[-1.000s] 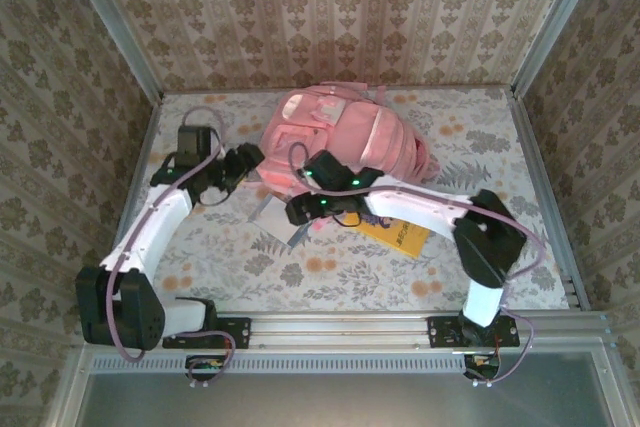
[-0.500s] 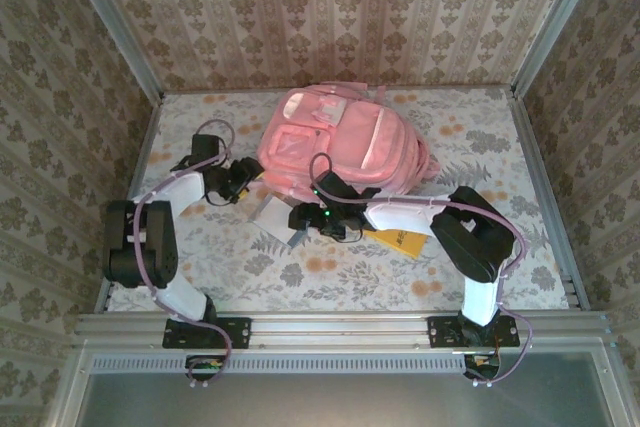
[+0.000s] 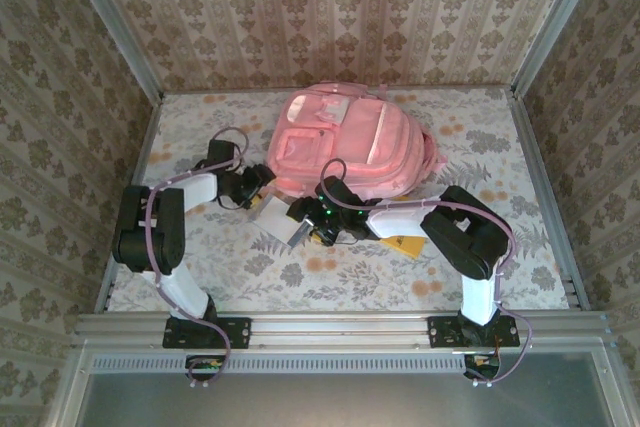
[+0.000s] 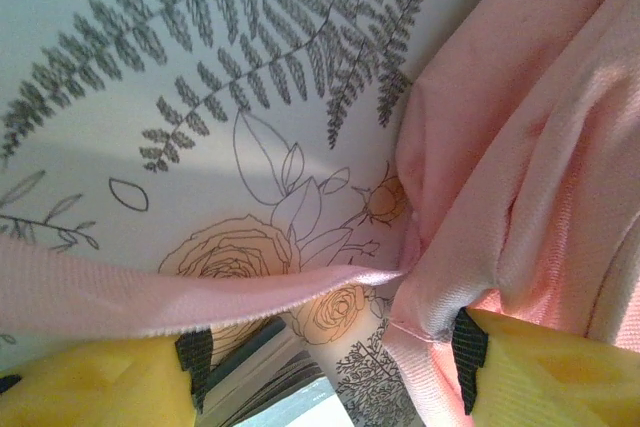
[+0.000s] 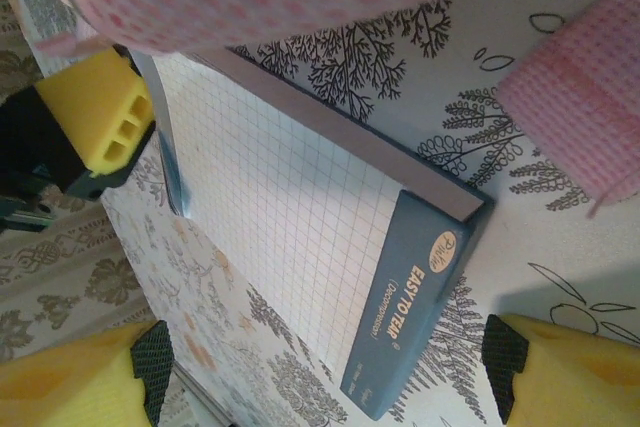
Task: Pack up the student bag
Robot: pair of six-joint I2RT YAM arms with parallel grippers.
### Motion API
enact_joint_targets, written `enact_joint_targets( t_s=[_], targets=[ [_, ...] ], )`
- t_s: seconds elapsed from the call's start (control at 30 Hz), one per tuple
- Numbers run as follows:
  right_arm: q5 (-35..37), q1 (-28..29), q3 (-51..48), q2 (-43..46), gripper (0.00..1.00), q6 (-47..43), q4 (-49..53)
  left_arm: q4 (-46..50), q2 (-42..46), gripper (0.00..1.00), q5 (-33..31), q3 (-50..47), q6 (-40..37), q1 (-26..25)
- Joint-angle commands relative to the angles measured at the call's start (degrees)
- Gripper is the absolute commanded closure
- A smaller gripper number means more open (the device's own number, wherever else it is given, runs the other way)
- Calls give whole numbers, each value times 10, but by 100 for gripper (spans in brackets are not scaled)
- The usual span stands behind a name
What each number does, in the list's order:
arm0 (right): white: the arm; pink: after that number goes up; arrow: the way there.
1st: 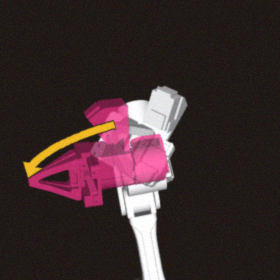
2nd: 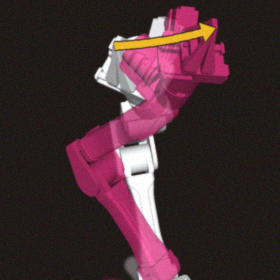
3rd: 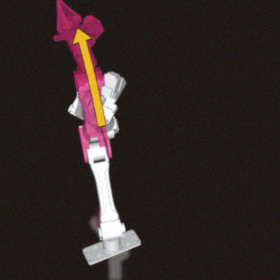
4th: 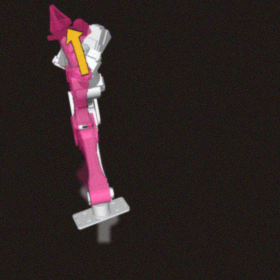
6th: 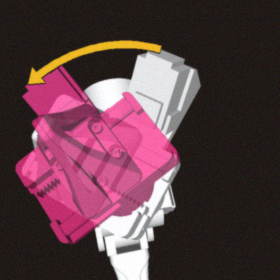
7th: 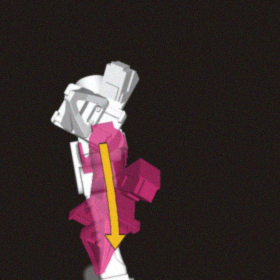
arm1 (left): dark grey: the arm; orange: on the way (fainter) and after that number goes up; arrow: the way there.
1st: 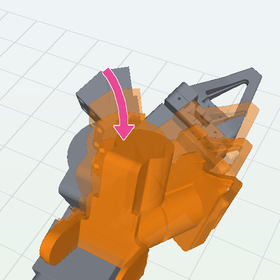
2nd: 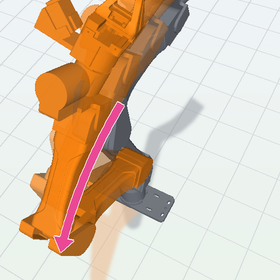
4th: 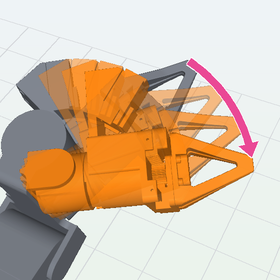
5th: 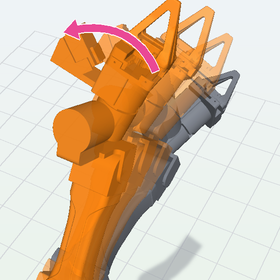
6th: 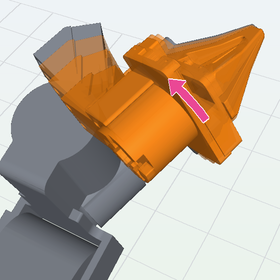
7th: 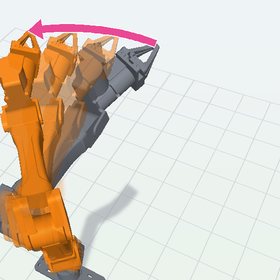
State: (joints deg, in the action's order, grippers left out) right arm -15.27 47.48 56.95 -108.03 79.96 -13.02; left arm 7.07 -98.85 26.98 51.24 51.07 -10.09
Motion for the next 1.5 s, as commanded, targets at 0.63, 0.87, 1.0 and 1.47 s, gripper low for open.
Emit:
enact_joint_targets(
  t_s=[0.63, 0.87, 1.0, 1.47],
  targets=[
    [-20, 3, -18, -11, 21, 25, -249, 13, 19, 34, 3, -69, 33, -31],
    [-10, 8, -30, 0, 21, 23, -282, 14, 19, 34, 4, -69, 30, -30],
    [-1, 11, -43, 13, 20, 19, -294, 18, 18, 34, 5, -67, 27, -28],
    [24, 24, -50, 46, 19, -14, -272, 25, 22, 34, 4, -63, 24, -25]
  ],
)
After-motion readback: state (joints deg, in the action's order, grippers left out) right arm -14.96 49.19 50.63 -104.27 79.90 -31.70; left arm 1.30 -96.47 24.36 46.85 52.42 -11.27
